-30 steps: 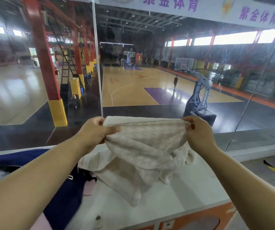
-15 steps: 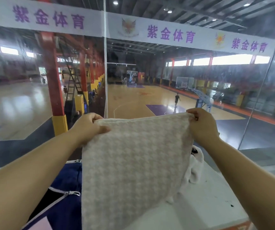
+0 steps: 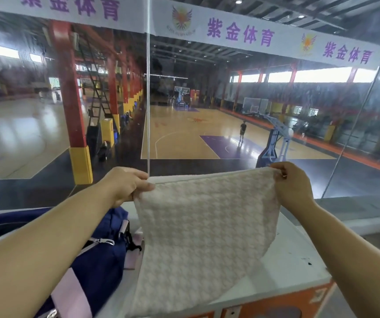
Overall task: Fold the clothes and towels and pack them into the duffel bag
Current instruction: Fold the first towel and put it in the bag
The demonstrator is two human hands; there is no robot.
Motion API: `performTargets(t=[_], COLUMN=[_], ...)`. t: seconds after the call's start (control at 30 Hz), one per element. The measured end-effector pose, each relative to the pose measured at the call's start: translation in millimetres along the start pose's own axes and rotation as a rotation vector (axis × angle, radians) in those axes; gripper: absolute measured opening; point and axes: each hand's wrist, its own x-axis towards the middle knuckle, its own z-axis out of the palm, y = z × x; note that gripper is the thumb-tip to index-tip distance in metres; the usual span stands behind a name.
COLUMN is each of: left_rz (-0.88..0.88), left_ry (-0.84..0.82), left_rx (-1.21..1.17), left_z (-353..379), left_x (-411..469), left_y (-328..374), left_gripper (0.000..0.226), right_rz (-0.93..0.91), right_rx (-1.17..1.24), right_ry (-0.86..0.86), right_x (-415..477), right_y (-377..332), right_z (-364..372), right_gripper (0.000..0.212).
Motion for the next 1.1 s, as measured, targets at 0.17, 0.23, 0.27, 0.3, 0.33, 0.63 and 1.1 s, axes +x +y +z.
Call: performTargets(t=[0.17,0.23,0.27,0.3,0.33,0.63,1.1], left_rz=[0.052,0.061,0.075,0.115,0.164,0.464,0.803], left_ry=[-0.043,-0.018,0.027,0.094,0.16,0.228,0.302], left_rx=[0.861,0.976,0.915,0.794,0.658,0.552,0.748], left_z=[1,2,0,-2,-4,-27,-50], left_x=[-7,-8,-8,-8,-11,-11,-48], left_y=[-4,-9,-12,-14,-15,2,85], left_gripper=[0.042,0.049,0.047,0.042,0.036,0.017,0.024], right_rz=[0.005,0.001,-0.003,-0.007,-0.009,0.015,-0.191], right_rx=[-0.031,-0.037,-0.041,-0.043,-0.037,0.132,-0.04], right_ry=[-0.01,-0.008,-0.008,-0.008,-0.008,-0.082,0.118], right_x=[-5,-6,-7,-8,-9,-8,-4], right_y=[8,7,6,5,5,-17,-72], right_z=[2,5,5,6,5,-27,-109], right_gripper=[0.031,0.03,0.03,0.03,0.031,0.031,0.03])
